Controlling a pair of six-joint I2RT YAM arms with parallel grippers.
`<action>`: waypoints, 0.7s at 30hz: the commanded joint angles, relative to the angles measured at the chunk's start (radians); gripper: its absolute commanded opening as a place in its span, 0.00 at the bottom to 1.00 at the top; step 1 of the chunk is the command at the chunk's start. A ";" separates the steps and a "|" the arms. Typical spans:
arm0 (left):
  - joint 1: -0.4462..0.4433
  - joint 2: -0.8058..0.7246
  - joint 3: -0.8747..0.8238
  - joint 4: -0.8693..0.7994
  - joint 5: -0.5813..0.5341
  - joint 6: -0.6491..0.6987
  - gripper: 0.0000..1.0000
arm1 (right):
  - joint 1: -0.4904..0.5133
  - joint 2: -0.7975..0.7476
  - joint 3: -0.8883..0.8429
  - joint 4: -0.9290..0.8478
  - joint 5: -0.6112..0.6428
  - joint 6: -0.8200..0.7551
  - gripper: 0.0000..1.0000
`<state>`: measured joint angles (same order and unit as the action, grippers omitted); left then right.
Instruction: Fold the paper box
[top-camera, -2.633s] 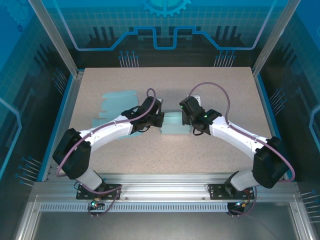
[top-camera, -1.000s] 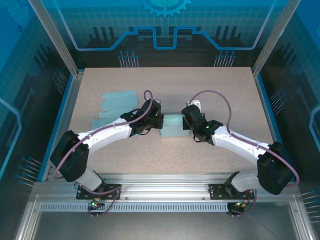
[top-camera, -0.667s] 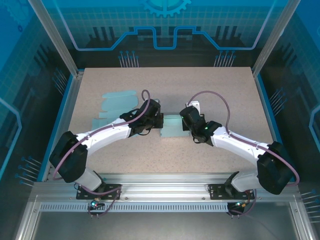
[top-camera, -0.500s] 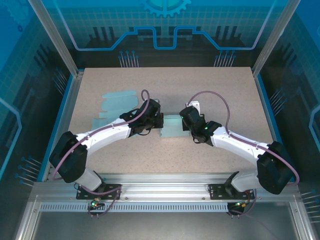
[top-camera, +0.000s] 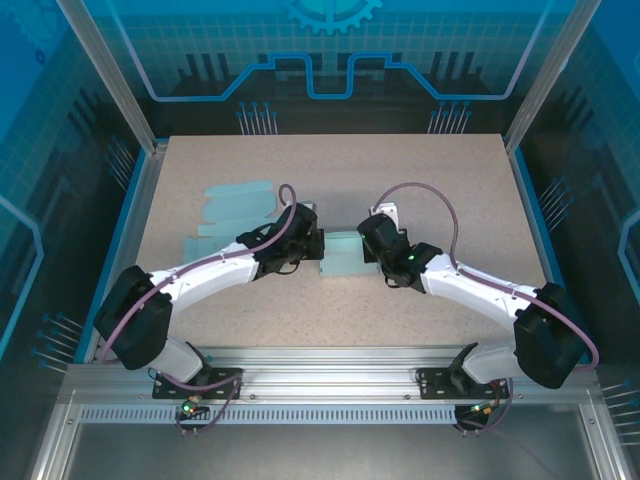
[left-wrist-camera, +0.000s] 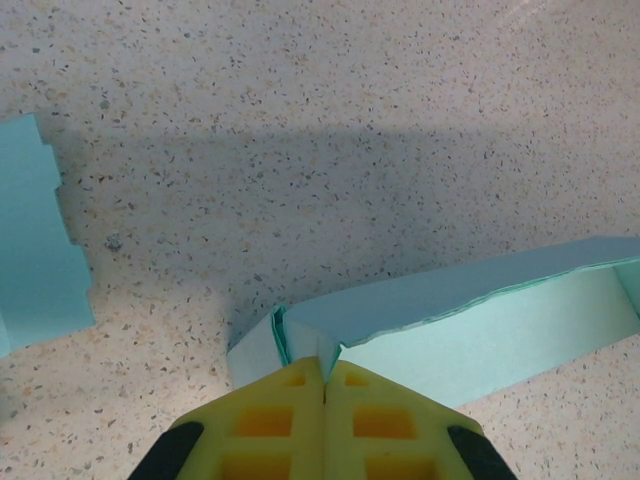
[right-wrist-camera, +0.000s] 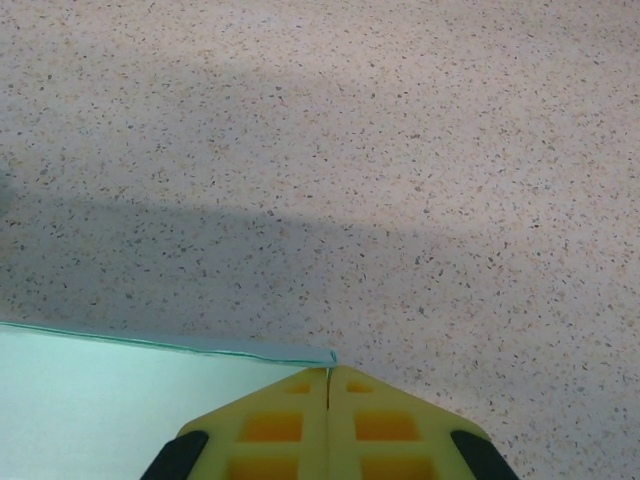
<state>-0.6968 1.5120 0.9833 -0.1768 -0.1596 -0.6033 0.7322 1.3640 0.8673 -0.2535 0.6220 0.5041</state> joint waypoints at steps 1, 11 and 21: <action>-0.026 0.013 -0.045 0.052 0.082 -0.010 0.00 | 0.046 -0.004 -0.023 0.011 -0.104 0.009 0.00; -0.037 0.003 -0.111 0.111 0.032 0.011 0.00 | 0.050 -0.057 -0.121 0.086 -0.111 0.023 0.00; -0.048 -0.006 -0.130 0.329 0.035 0.089 0.00 | 0.052 -0.088 -0.144 0.170 -0.080 -0.033 0.00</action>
<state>-0.7246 1.5116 0.8387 0.0158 -0.1692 -0.5701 0.7547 1.2884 0.7048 -0.1616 0.5797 0.5011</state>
